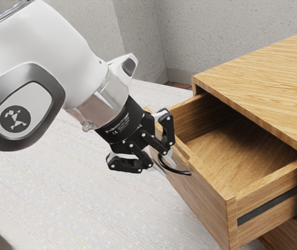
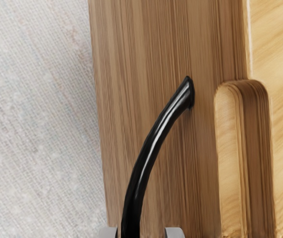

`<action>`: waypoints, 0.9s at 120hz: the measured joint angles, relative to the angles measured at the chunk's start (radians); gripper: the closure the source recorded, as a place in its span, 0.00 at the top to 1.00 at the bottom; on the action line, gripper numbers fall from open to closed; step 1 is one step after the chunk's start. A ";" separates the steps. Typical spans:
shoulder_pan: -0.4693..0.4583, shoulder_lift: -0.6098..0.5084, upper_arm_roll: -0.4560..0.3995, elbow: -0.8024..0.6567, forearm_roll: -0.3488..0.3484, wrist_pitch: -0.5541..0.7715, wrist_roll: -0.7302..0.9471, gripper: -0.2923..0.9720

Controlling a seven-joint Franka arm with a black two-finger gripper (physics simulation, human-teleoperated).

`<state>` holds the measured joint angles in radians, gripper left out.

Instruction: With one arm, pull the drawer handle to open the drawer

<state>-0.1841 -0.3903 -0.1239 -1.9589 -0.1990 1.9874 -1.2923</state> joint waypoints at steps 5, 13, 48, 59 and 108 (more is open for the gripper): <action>0.000 -0.003 -0.004 -0.004 0.000 0.000 0.000 0.26; 0.000 -0.005 -0.007 -0.007 0.000 0.000 -0.001 0.26; 0.000 -0.053 -0.009 -0.057 -0.001 0.000 -0.003 0.26; 0.000 -0.070 -0.008 -0.069 -0.002 0.000 -0.004 0.26; 0.018 -0.139 -0.009 -0.129 -0.002 -0.001 -0.006 0.26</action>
<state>-0.1664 -0.5294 -0.1327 -2.0883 -0.2006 1.9859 -1.2980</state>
